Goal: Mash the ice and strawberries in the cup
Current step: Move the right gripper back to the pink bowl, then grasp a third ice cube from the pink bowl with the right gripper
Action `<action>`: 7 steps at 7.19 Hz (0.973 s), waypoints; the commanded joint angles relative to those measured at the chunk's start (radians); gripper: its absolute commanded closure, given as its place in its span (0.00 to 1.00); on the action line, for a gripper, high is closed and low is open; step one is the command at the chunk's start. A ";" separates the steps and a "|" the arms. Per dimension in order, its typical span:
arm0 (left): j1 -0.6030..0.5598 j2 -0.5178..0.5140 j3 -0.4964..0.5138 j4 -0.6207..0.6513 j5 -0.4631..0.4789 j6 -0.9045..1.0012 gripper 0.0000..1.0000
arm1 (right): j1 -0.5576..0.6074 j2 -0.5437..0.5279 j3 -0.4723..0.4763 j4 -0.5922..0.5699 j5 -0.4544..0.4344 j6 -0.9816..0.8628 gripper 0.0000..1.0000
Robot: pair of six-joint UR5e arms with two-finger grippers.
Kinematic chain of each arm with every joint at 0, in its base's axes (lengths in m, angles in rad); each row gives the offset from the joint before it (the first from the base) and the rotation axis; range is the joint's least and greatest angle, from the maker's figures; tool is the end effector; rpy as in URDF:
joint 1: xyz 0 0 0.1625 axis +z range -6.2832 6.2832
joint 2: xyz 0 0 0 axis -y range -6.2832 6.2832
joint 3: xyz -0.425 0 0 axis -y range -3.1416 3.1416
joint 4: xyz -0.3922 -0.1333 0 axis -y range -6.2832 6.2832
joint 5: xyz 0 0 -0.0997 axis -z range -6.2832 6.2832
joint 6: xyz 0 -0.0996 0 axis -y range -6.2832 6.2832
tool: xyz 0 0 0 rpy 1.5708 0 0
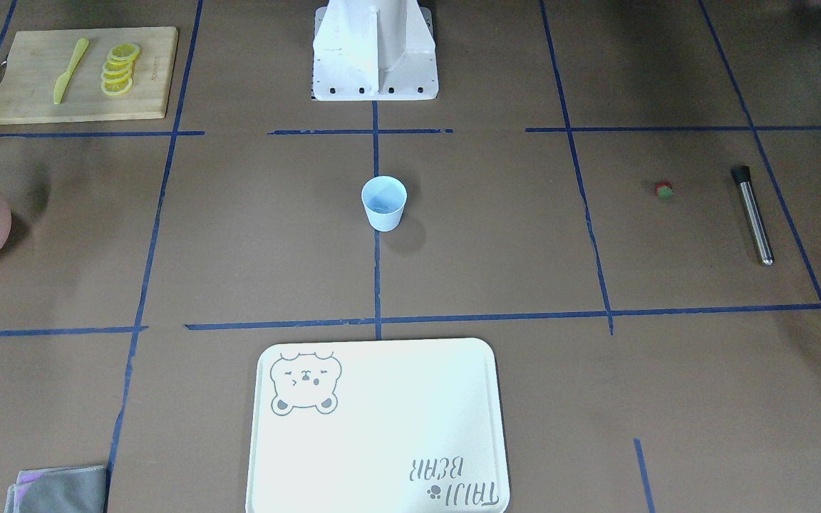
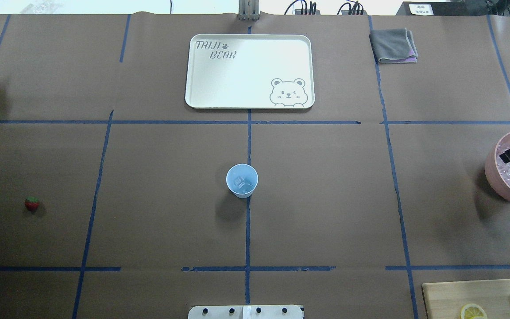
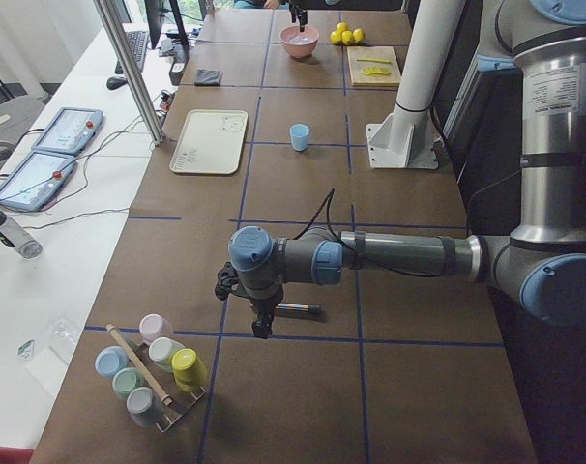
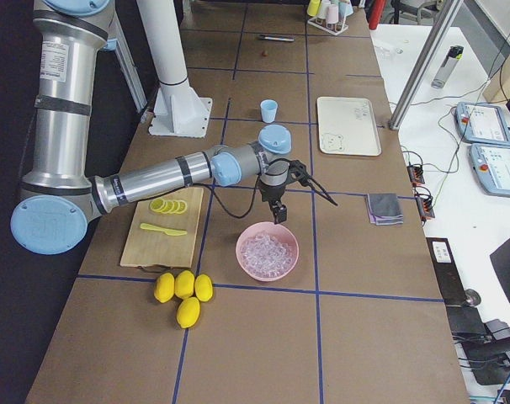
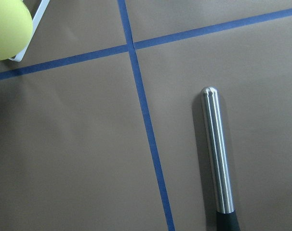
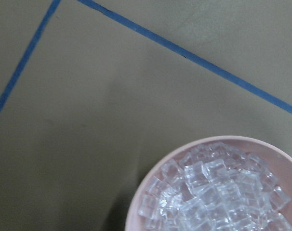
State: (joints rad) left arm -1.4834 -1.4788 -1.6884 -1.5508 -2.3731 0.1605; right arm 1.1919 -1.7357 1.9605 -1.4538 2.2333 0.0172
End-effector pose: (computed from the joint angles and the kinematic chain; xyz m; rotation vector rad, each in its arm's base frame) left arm -0.0219 -0.4568 0.6443 0.0347 0.8036 0.2367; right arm -0.0932 -0.4288 0.5349 0.1954 -0.7141 -0.4584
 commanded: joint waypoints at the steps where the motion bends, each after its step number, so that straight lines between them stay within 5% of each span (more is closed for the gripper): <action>1: 0.000 0.000 0.000 0.000 0.000 0.001 0.00 | 0.023 -0.039 -0.139 0.204 0.009 -0.075 0.02; 7: 0.000 0.000 0.000 0.000 -0.006 0.001 0.00 | 0.020 -0.100 -0.192 0.270 0.017 -0.008 0.11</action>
State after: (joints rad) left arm -1.4834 -1.4788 -1.6895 -1.5508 -2.3789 0.1611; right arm 1.2133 -1.8346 1.7700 -1.1848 2.2503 -0.0073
